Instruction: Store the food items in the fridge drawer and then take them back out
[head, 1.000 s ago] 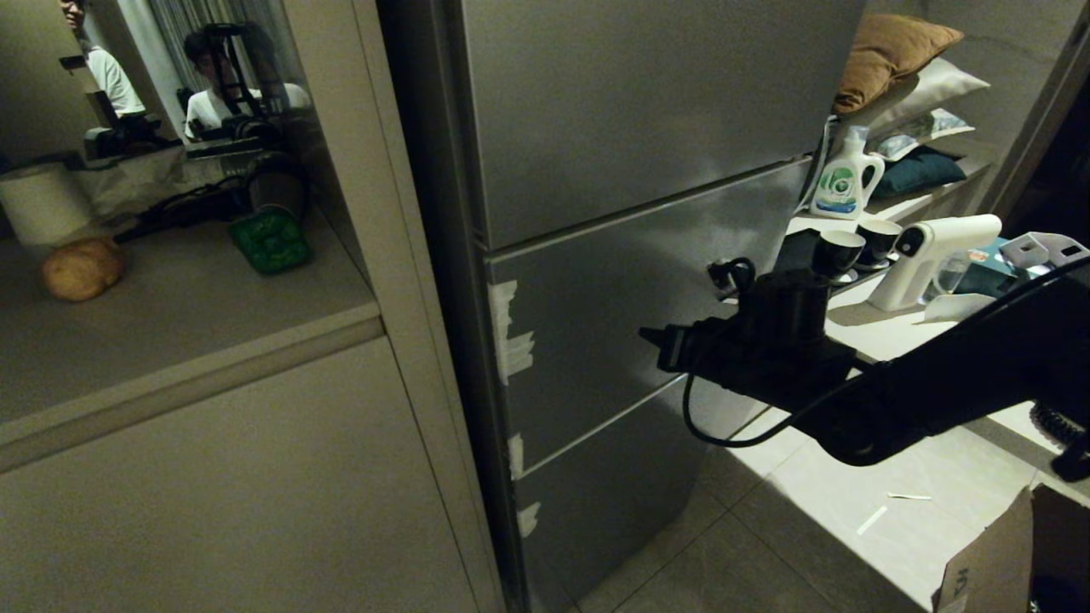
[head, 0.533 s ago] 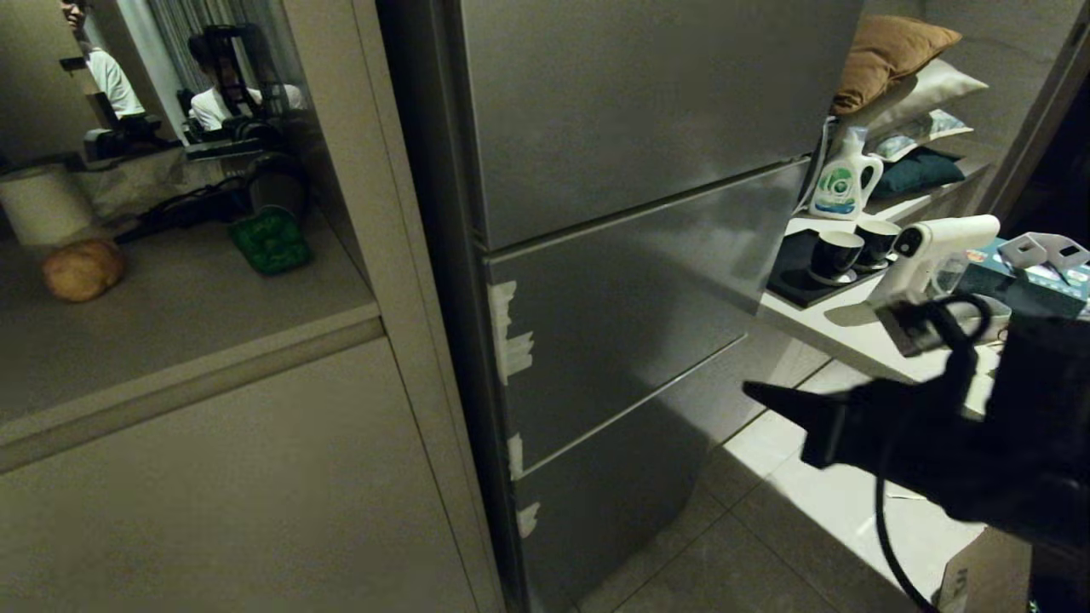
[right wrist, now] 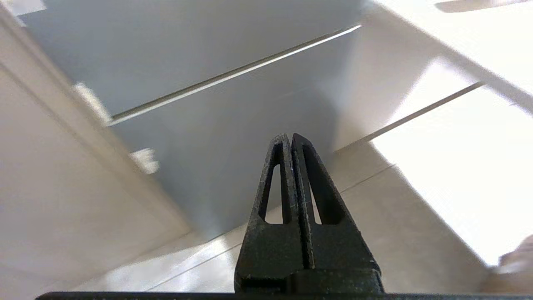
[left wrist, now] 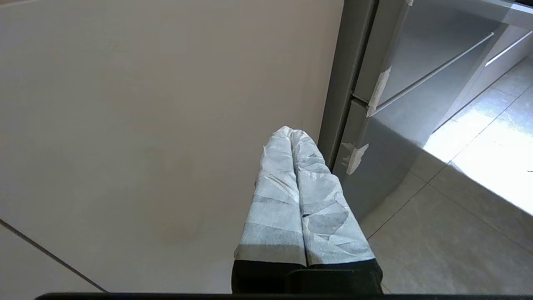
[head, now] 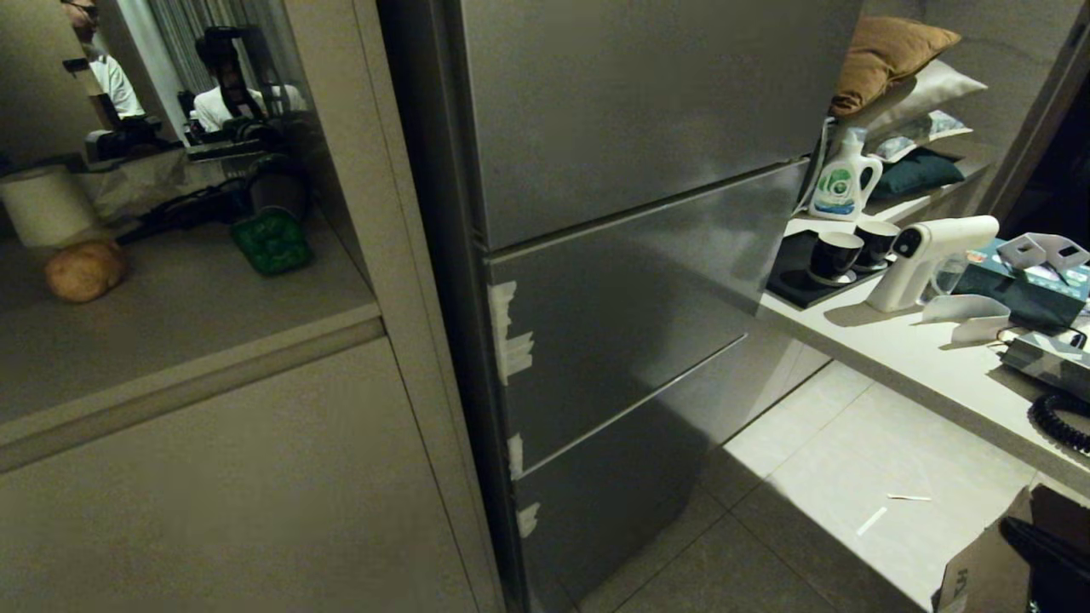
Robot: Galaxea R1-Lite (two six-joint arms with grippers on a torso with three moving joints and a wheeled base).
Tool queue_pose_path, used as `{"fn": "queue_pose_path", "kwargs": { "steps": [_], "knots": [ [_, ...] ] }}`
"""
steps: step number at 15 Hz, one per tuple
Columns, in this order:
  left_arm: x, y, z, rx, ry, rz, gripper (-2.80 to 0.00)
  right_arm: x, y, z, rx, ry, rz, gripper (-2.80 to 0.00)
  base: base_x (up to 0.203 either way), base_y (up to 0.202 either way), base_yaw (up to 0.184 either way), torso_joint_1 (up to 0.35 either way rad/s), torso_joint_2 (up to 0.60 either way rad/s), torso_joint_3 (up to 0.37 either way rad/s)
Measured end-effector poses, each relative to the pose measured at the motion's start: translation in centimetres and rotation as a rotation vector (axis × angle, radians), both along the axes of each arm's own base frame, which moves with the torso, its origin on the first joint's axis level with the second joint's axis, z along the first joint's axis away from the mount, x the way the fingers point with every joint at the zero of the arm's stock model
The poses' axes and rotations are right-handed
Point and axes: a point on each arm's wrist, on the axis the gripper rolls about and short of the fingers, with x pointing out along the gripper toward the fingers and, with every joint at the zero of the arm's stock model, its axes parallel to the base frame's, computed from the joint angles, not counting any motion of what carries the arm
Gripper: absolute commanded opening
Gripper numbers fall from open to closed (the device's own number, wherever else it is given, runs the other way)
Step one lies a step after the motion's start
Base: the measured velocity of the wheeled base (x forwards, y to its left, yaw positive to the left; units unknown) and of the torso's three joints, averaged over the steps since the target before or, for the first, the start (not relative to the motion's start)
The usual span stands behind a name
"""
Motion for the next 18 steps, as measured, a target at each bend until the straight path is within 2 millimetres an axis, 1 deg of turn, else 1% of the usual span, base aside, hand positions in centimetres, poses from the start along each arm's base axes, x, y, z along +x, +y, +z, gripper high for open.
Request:
{"fn": "queue_pose_path", "kwargs": {
  "steps": [2, 4, 5, 7, 9, 15, 18],
  "knots": [
    [0.0, 0.0, 0.0, 0.000, 0.000, 0.000, -2.80, -2.7, -0.9, -1.0, -0.041, -0.021, -0.049, -2.80, 0.000, 0.000, 0.000, 0.000, 0.00, 0.000],
    [0.0, 0.0, 0.0, 0.000, 0.000, 0.000, -2.80, -5.1, -1.2, -2.5, -0.090, -0.036, -0.085, -2.80, 0.000, 0.000, 0.000, 0.000, 0.00, 0.000],
    [0.0, 0.0, 0.0, 0.001, 0.000, 0.000, -2.80, -6.2, -1.2, -3.3, -0.107, -0.056, -0.096, -2.80, 0.000, 0.000, 0.000, 0.000, 0.00, 0.000],
    [0.0, 0.0, 0.0, 0.001, 0.000, 0.000, -2.80, -7.5, -1.2, -4.2, -0.142, -0.120, -0.110, -2.80, 0.000, 0.000, 0.000, 0.000, 0.00, 0.000],
    [0.0, 0.0, 0.0, 0.001, 0.000, 0.000, -2.80, -8.1, -1.2, -4.7, -0.161, -0.147, -0.120, -2.80, 0.000, 0.000, 0.000, 0.000, 0.00, 0.000],
    [0.0, 0.0, 0.0, 0.001, 0.000, 0.000, -2.80, -8.6, -1.2, -4.9, -0.169, -0.197, -0.129, -2.80, 0.000, 0.000, 0.000, 0.000, 0.00, 0.000],
    [0.0, 0.0, 0.0, 0.001, 0.000, 0.000, -2.80, -8.6, -1.2, -4.8, -0.112, -0.198, -0.134, -2.80, 0.000, 0.000, 0.000, 0.000, 0.00, 0.000]
  ]
}}
